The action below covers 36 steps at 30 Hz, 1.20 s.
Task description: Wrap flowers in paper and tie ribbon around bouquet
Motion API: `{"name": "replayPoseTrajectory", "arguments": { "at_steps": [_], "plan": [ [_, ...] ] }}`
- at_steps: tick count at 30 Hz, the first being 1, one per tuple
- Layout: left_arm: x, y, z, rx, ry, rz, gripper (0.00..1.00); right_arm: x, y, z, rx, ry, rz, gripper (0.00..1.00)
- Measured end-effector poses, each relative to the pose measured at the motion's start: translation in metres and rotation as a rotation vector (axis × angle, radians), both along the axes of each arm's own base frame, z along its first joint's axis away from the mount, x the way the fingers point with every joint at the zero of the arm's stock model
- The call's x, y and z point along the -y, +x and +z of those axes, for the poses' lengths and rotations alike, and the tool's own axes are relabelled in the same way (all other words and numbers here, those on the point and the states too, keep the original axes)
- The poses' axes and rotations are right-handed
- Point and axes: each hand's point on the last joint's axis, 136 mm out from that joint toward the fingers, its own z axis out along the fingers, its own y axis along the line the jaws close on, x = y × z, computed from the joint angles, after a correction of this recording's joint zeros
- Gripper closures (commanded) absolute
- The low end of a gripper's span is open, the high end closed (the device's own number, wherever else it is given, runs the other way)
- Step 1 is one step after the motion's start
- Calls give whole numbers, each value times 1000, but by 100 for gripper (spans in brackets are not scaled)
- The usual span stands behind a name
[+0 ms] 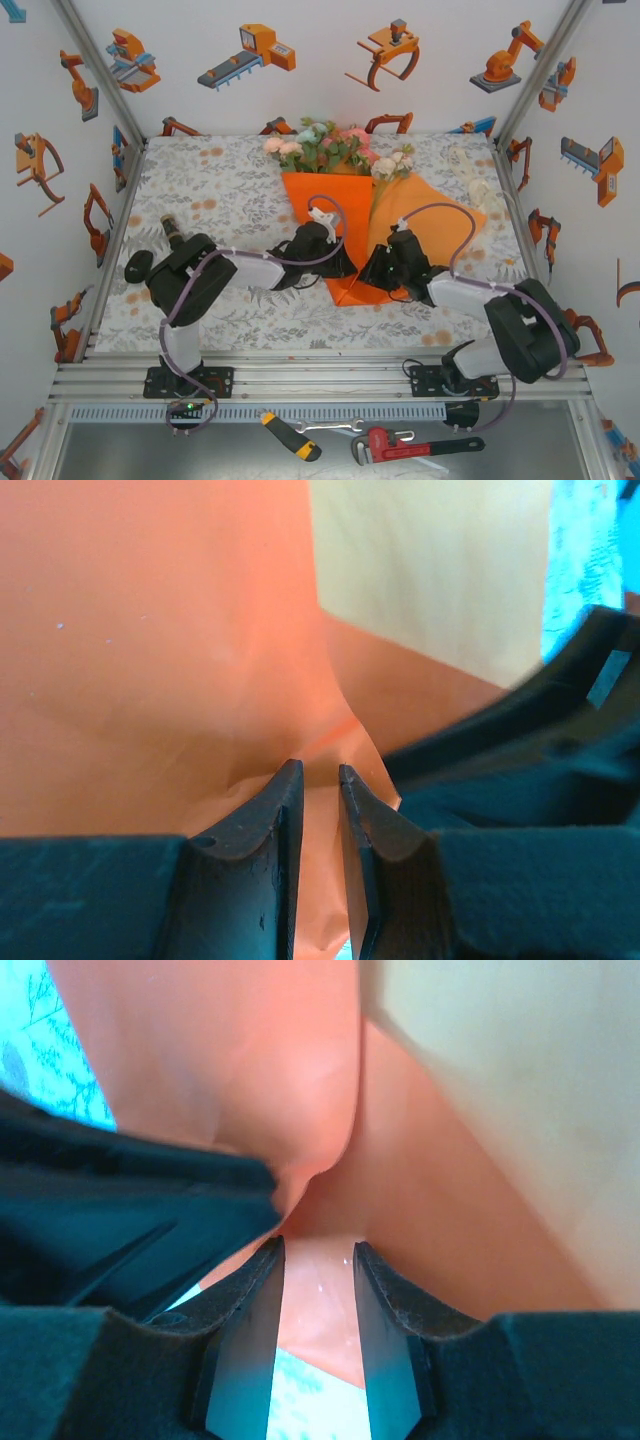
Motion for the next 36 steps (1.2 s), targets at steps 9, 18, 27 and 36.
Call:
{"name": "replayPoseTrajectory", "arguments": {
  "at_steps": [9,18,27,36],
  "plan": [
    [7,3,-3,-7,-30,7,75,38,-13,57,125,-67,-40,35],
    [8,3,-3,-10,-35,9,75,188,-4,45,-5,-143,-513,2],
    [10,4,-2,-9,-51,5,75,159,-34,5,-116,-9,-366,1],
    [13,3,-2,-15,-69,0,75,146,-21,8,-15,69,-302,32]
  ]
}}
